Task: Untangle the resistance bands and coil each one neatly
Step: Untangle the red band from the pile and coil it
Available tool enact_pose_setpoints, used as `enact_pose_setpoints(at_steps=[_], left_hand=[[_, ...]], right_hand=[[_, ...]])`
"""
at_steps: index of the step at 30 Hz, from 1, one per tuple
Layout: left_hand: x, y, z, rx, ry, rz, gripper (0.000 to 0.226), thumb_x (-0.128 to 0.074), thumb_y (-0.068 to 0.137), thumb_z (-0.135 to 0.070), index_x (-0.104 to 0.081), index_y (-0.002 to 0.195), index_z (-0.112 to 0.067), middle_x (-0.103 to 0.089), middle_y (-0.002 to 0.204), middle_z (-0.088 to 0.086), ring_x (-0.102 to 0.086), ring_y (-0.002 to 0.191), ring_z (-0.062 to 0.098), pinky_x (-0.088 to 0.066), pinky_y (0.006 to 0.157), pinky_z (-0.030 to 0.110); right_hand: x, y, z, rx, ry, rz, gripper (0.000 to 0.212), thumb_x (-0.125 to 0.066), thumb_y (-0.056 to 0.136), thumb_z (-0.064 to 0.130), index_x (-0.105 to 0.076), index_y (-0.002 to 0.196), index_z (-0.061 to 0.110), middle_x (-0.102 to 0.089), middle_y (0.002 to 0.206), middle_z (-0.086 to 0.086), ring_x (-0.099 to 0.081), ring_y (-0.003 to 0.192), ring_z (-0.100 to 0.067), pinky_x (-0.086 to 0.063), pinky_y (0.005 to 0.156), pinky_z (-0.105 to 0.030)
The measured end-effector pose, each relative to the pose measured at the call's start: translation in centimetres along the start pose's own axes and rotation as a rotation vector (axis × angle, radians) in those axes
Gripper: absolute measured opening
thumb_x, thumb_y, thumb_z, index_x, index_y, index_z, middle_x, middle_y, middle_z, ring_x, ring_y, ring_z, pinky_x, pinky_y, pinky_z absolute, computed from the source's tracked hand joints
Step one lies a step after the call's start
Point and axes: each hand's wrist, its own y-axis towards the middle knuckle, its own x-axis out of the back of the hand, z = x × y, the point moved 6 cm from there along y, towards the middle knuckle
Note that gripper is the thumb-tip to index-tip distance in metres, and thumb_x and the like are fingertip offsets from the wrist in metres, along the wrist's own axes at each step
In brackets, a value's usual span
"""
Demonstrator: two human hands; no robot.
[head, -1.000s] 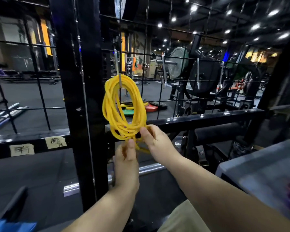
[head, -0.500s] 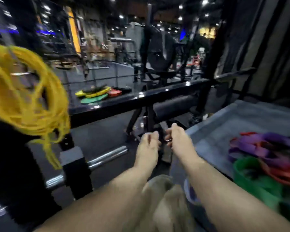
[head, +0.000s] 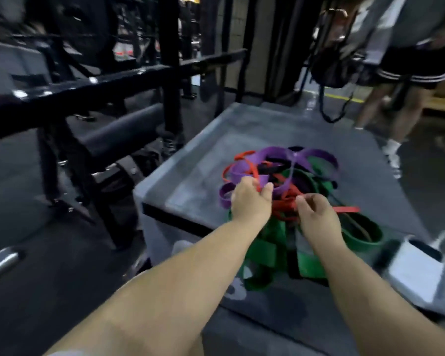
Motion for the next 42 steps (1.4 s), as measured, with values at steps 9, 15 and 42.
enact_pose_setpoints(at_steps=[9,15,42], left_hand=[[-3.5,3.7,1.5,0.052,-0.136,-0.051,0.026,-0.058,0.092,-0.028,-0.051,0.106,-0.008,-0.067,0.103,0.014,-0.061,0.097,0.032,-0.043,0.079,0.034],[-4.1,3.3,0.5,0.007,-0.050,0.014,0.017,-0.050,0.096,-0.037,-0.048,0.098,-0.020,-0.066,0.080,-0.007,-0.061,0.085,0.020,-0.034,0.068,0.027],[-0.8,4.0,-0.9,-0.273,0.069,-0.022,0.020,-0.068,0.084,-0.032,-0.055,0.099,-0.028,-0.055,0.086,-0.016,-0.055,0.083,0.008,-0.044,0.074,0.027]], right_hand=[[3.7,1.3,-4.0,0.216,-0.487,-0.103,0.042,-0.075,0.078,0.040,-0.066,0.112,0.017,-0.062,0.113,-0.008,-0.052,0.111,-0.034,-0.038,0.096,-0.042],[2.7,3.2,-2.7,0.143,-0.391,0.067,0.084,-0.019,0.076,0.078,-0.049,0.136,0.029,-0.050,0.140,0.004,-0.035,0.136,-0.019,-0.028,0.110,-0.044],[8.0,5.6,-0.3,0.072,0.409,-0.196,0.029,-0.064,0.081,0.058,-0.064,0.080,0.029,-0.068,0.080,0.003,-0.064,0.072,-0.017,-0.052,0.058,-0.023]])
